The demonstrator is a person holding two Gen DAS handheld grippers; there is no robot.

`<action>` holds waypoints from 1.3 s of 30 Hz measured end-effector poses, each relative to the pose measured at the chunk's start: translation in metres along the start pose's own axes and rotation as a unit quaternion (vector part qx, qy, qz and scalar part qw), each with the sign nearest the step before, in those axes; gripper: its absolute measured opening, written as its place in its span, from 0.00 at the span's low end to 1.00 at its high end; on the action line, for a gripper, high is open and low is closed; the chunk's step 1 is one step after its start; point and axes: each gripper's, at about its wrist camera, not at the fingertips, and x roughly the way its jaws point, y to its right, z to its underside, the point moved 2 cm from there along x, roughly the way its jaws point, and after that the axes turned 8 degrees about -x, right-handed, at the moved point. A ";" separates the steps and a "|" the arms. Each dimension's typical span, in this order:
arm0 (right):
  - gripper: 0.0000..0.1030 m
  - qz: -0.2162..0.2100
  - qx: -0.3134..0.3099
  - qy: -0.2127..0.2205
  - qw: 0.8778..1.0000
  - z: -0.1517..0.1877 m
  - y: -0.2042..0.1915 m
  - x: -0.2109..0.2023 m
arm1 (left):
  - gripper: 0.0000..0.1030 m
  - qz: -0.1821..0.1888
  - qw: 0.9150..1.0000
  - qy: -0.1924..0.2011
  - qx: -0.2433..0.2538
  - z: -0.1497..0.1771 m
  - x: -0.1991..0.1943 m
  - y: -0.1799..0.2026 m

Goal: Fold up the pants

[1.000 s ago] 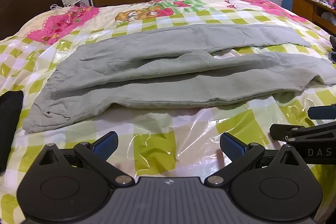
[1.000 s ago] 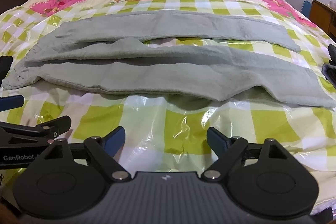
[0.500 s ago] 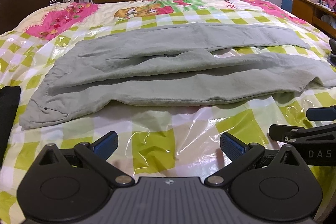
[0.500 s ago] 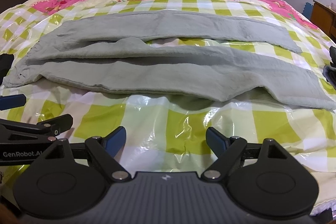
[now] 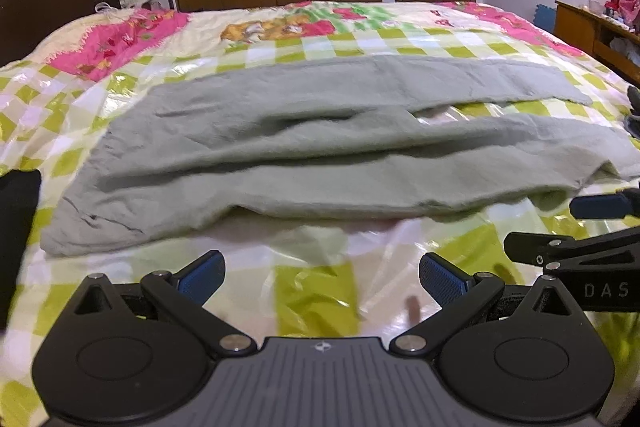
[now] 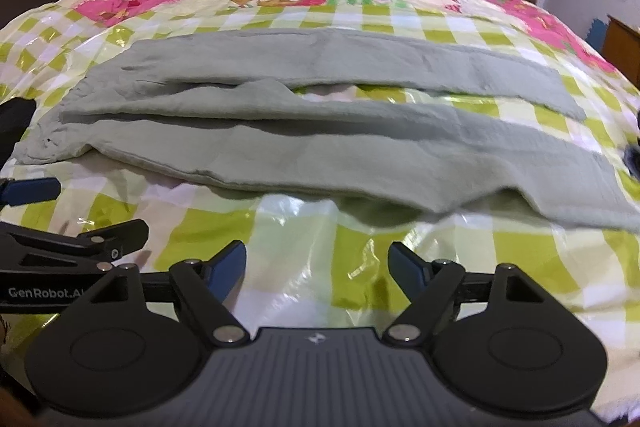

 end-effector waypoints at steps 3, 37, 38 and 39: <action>0.76 -0.009 -0.023 0.011 1.000 -0.012 -0.008 0.002 | 1.00 -0.017 1.000 0.019 0.011 -0.009 -0.002 -0.019; 0.03 -0.160 -0.276 -0.026 0.947 -0.104 -0.165 0.069 | 0.25 -0.079 0.996 -0.013 0.036 -0.020 0.026 -0.239; 0.03 -0.171 -0.281 -0.027 0.944 -0.099 -0.168 0.063 | 0.25 -0.082 0.996 -0.018 0.032 -0.016 0.020 -0.242; 0.03 -0.181 -0.285 -0.029 0.941 -0.095 -0.171 0.056 | 0.25 -0.092 0.995 -0.022 0.034 -0.011 0.015 -0.244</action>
